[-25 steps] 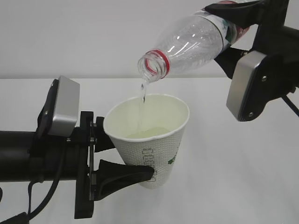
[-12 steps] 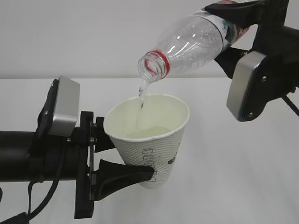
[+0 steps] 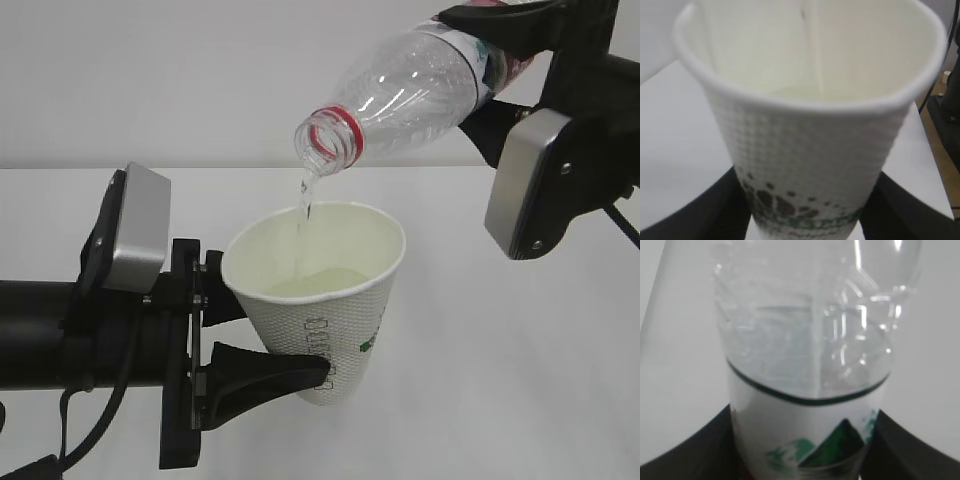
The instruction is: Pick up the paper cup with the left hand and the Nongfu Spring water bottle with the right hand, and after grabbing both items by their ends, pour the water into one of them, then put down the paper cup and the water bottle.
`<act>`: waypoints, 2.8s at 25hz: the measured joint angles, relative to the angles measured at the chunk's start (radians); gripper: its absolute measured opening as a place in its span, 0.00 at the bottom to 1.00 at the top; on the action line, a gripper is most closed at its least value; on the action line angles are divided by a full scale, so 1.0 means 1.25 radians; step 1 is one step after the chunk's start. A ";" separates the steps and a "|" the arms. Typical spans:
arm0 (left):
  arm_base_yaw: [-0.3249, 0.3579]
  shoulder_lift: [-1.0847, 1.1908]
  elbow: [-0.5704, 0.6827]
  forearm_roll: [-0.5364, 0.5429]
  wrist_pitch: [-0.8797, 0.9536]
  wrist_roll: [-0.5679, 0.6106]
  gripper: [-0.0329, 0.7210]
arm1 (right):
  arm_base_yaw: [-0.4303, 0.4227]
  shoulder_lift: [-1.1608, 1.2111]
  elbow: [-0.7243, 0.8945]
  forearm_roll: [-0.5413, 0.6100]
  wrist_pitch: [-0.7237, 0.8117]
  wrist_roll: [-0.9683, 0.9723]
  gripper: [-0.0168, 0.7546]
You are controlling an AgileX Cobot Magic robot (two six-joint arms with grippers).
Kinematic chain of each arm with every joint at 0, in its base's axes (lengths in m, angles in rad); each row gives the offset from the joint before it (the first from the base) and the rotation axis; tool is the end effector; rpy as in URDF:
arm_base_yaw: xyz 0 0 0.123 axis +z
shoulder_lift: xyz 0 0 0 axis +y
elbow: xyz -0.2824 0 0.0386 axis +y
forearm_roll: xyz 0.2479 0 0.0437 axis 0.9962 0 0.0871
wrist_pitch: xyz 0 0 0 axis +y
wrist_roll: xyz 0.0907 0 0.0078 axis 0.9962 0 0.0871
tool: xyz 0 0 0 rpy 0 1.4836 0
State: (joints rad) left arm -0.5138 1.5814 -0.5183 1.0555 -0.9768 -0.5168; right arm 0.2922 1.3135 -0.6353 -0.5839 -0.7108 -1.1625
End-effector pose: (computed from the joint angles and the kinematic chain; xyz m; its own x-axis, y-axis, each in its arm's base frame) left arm 0.1939 -0.1847 0.1881 -0.0430 0.2309 -0.9720 0.9760 0.2174 0.0085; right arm 0.2500 0.1093 0.2870 0.6104 -0.7893 0.0673 0.0648 -0.0350 -0.9973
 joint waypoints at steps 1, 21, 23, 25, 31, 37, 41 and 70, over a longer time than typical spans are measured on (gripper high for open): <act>0.000 0.000 0.000 0.000 0.000 0.000 0.64 | 0.000 -0.001 0.000 0.000 0.000 0.000 0.61; 0.000 0.000 0.000 0.000 0.000 0.000 0.64 | 0.000 -0.004 -0.001 0.000 -0.001 0.000 0.61; 0.000 0.000 0.000 0.000 0.000 0.000 0.64 | 0.000 -0.004 -0.001 0.000 -0.001 0.000 0.61; 0.000 0.000 0.000 0.000 0.000 0.000 0.64 | 0.000 -0.004 -0.001 0.000 -0.001 0.000 0.61; 0.000 0.000 0.000 0.002 0.000 0.000 0.64 | 0.000 -0.004 -0.001 0.000 -0.001 0.000 0.61; 0.000 0.000 0.000 0.002 0.000 0.000 0.64 | 0.000 -0.004 -0.001 0.000 -0.001 0.000 0.61; 0.000 0.000 0.000 0.002 0.000 0.000 0.64 | 0.000 -0.004 -0.001 0.000 -0.001 0.000 0.61; 0.000 0.000 0.000 0.002 0.000 0.000 0.64 | 0.000 -0.004 -0.001 0.008 -0.001 -0.010 0.61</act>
State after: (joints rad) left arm -0.5138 1.5814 -0.5183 1.0575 -0.9768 -0.5168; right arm 0.2922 1.3089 -0.6368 -0.5744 -0.7122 -1.1747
